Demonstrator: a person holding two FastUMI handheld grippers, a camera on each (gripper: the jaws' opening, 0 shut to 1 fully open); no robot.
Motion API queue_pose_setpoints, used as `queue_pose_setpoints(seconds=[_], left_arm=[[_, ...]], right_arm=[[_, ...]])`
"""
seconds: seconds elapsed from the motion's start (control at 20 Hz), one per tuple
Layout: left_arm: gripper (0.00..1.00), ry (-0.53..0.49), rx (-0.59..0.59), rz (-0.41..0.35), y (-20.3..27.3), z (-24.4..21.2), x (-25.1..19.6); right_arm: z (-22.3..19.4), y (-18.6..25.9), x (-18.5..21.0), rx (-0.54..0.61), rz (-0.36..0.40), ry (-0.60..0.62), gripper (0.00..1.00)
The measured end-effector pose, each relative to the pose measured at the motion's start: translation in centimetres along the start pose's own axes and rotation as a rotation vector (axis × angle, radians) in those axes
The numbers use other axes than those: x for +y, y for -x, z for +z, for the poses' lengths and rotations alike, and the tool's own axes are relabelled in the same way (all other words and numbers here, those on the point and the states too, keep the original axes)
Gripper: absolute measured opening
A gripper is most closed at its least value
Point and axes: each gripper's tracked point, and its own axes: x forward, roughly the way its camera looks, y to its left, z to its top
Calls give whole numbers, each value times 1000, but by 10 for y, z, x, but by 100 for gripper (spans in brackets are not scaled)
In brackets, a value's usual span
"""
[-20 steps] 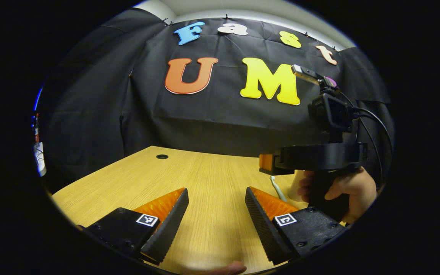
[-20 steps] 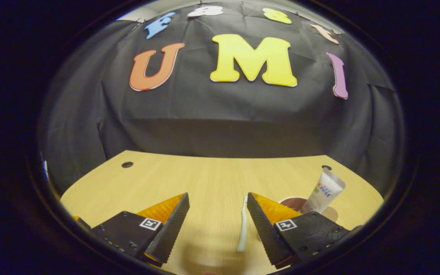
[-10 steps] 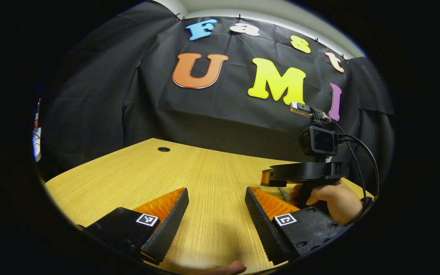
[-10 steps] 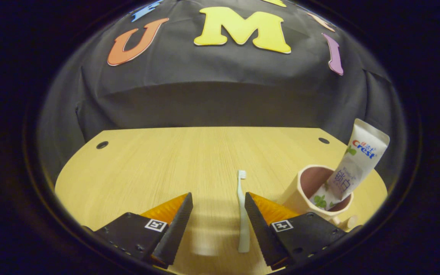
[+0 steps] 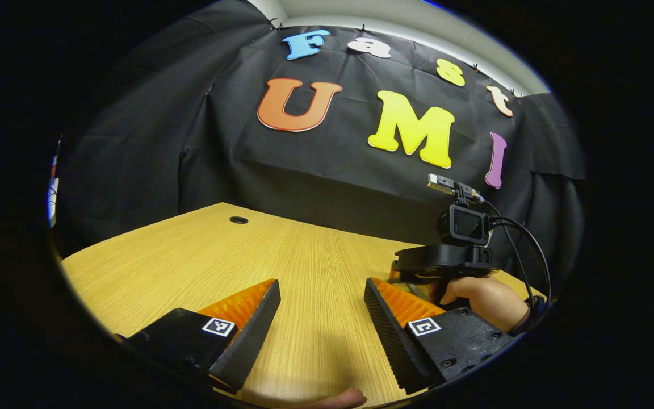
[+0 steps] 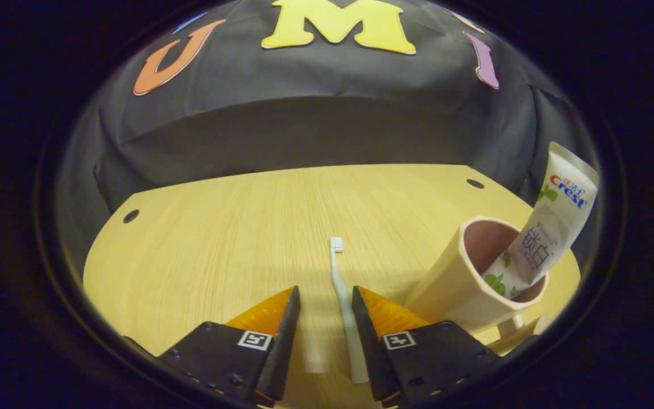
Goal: Put the toothbrush and toothpaste on the desktop into the cup, then pick up the cup and place it on the coaster on the desktop.
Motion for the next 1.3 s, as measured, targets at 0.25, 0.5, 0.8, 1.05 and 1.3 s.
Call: queue_pose_setpoints(seconds=[0.25,0.5,0.8,1.05,1.3], left_arm=[[95,1,5,7,3,-1,0],[95,8,13,16,5,-1,2],[95,1,16,15,5,0,-6],[95,-20,20,18,8,6,-20],[95,-33,40,20,3,2,-29]], right_arm=[[-4,3,5,4,7,50,19],[-7,0,7,38,79,58,13],[-9,8,6,34,132,180,1],[-17,22,8,73,238,137,0],[-6,43,-1,-11,273,144,1]])
